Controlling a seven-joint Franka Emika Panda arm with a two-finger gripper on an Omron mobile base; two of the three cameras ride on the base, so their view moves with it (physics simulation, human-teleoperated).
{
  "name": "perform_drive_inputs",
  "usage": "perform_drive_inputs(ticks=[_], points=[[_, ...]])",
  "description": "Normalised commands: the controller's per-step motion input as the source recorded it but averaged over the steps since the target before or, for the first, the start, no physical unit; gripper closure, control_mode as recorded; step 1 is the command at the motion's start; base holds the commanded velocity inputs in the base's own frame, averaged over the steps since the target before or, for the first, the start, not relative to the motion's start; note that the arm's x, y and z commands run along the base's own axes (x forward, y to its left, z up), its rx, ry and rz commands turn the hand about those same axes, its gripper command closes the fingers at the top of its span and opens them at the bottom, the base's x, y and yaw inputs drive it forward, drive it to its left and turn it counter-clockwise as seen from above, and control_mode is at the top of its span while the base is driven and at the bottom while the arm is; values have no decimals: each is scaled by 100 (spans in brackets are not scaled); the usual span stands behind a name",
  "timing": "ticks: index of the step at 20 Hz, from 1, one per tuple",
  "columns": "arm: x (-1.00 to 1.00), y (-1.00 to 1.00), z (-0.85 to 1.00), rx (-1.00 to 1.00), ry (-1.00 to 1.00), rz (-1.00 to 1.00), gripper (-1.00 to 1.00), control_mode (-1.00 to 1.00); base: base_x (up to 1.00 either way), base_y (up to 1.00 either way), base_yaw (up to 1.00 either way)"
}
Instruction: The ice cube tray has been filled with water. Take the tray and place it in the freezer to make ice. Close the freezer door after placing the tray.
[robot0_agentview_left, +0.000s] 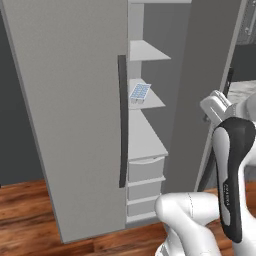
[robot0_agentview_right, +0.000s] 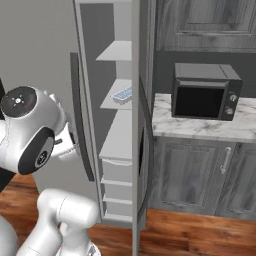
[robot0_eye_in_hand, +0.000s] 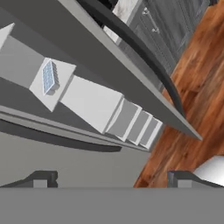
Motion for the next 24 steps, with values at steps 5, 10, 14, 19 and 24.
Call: perform_drive_inputs(ticks=[5, 10, 14, 19, 24], points=[[-62, -12, 8, -4, -9, 0, -100, -100, 0, 0, 0], [-54, -48, 10, 0, -4, 0, -100, -100, 0, 0, 0], [-29, -60, 13, 0, 0, 0, -100, -100, 0, 0, 0], [-18, -74, 1, 2, 0, 0, -100, -100, 0, 0, 0], [3, -84, -2, 7, 0, 3, -100, -100, 0, 0, 0]])
